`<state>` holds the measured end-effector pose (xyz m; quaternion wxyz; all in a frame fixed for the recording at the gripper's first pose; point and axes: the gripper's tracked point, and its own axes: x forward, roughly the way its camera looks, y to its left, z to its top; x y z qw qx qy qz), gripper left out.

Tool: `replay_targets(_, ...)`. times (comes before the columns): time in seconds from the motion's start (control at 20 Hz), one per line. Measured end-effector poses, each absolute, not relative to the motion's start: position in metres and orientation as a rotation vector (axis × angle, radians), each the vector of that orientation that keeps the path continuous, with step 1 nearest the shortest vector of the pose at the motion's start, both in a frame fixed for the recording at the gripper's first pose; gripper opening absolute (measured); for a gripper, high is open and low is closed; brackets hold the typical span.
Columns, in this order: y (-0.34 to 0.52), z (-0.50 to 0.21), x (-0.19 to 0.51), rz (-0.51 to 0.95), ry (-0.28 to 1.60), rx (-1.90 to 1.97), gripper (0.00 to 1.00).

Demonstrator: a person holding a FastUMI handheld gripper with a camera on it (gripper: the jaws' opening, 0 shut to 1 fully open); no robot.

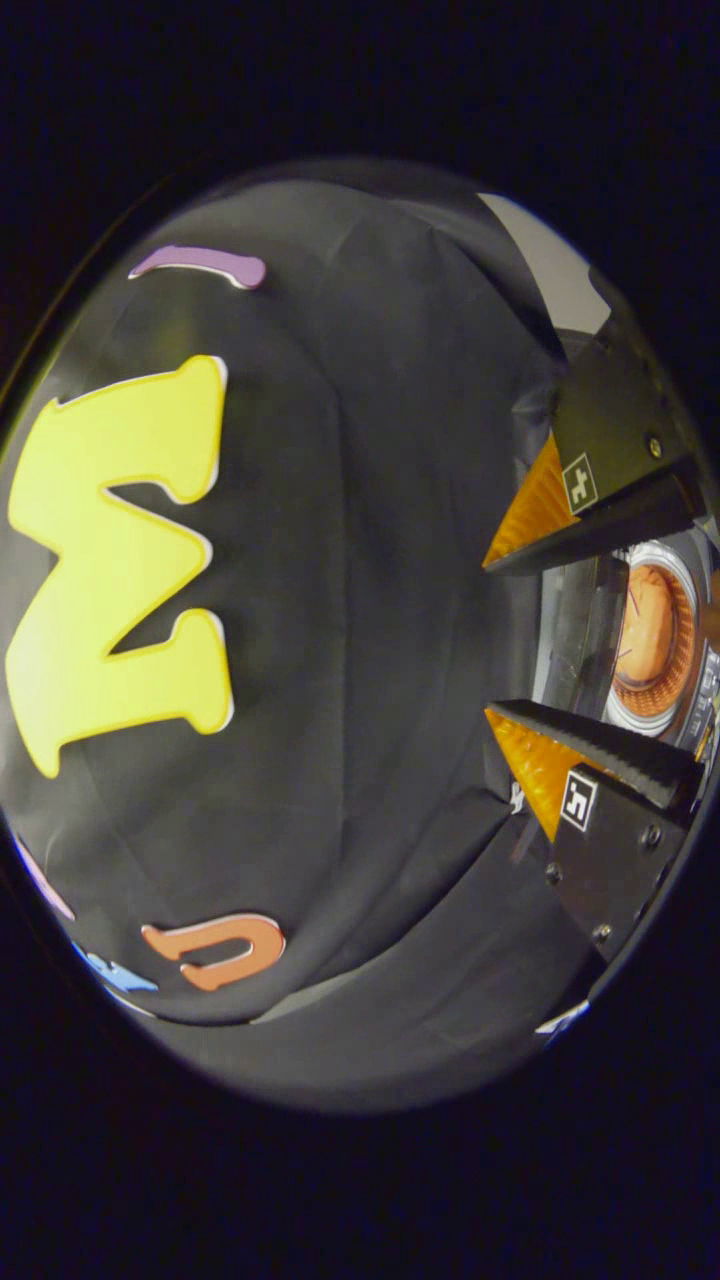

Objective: Put the clothes into the washing machine and then close the washing machine lid.

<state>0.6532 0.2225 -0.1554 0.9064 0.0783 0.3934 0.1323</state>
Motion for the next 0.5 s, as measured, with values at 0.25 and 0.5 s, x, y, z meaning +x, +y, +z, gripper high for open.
replay_targets(0.25, 0.227, -0.190, 0.659, 0.207, 0.890, 0.197, 0.79)
replay_targets(0.5, 0.232, -0.209, 0.656, 0.203, 0.939, 0.181, 0.79)
